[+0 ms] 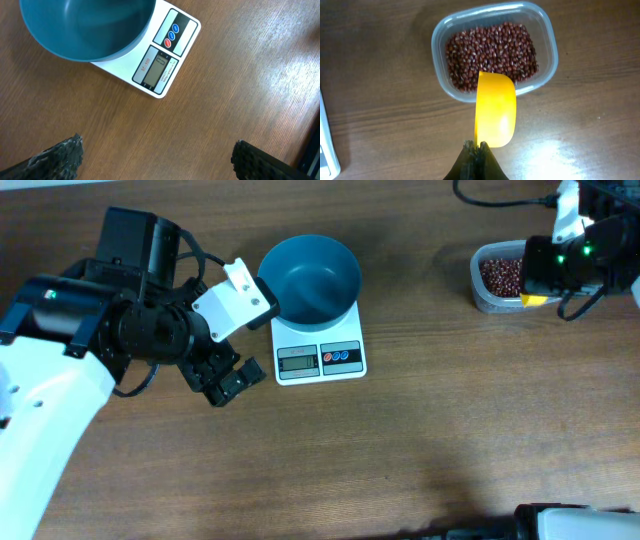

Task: Scoop item into bowl and weigh 50g on scale
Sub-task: 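Dip the yellow scoop down into the beans with the right gripper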

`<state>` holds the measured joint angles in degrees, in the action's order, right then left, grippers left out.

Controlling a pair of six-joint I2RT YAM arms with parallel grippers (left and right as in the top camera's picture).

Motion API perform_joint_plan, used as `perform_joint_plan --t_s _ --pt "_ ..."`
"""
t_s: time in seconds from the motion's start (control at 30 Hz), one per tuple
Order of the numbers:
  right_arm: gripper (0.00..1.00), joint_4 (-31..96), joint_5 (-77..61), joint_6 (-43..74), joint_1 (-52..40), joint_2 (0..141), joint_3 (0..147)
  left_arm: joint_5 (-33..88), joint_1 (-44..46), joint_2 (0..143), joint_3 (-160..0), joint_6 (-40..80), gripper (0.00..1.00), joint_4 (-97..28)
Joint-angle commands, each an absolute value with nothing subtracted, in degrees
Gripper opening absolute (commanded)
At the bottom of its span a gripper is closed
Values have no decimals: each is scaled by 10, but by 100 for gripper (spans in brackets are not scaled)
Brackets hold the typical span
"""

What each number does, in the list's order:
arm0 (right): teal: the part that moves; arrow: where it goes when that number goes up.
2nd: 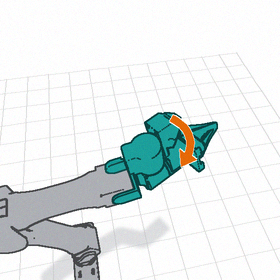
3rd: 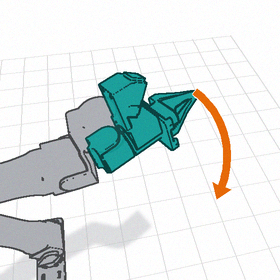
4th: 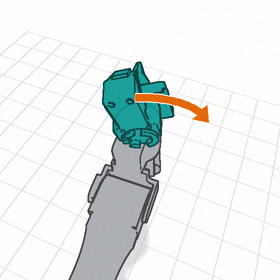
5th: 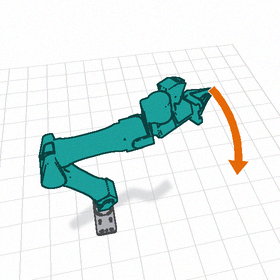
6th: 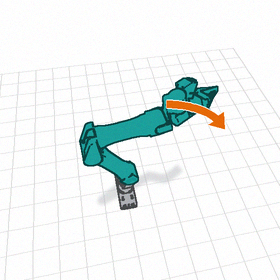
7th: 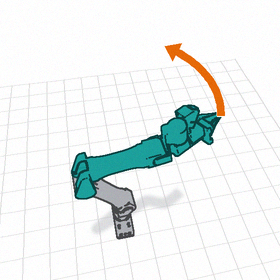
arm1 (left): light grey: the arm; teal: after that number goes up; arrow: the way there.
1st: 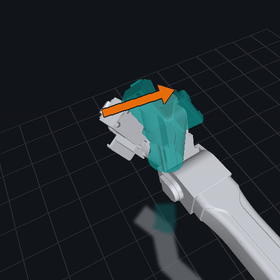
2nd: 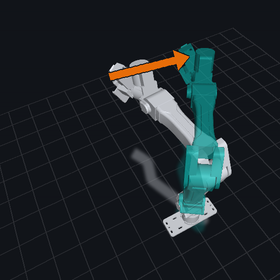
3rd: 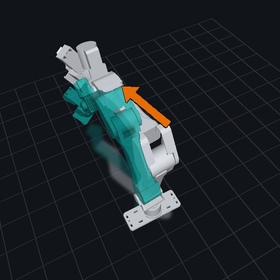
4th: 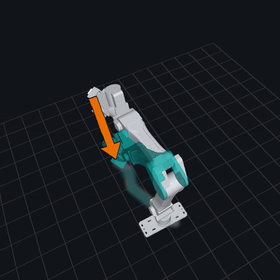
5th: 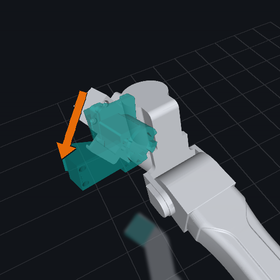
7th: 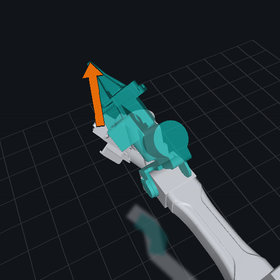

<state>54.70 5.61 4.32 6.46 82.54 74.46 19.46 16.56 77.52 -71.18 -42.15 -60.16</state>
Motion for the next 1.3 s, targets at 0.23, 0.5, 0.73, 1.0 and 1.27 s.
perform_joint_plan --t_s 0.23,0.5,0.73,1.0,1.27 --pt "4 514 83 -69 68 830 753 197 167 778 -722 -412 99 -601" --pt "4 455 127 -73 68 888 753 197 167 778 -722 -413 99 -601" --pt "4 432 153 -73 68 928 753 197 167 778 -722 -412 99 -601" --pt "4 422 183 -88 68 938 753 197 167 778 -722 -412 99 -601" --pt "4 422 190 -88 68 979 753 197 167 778 -722 -412 99 -601"
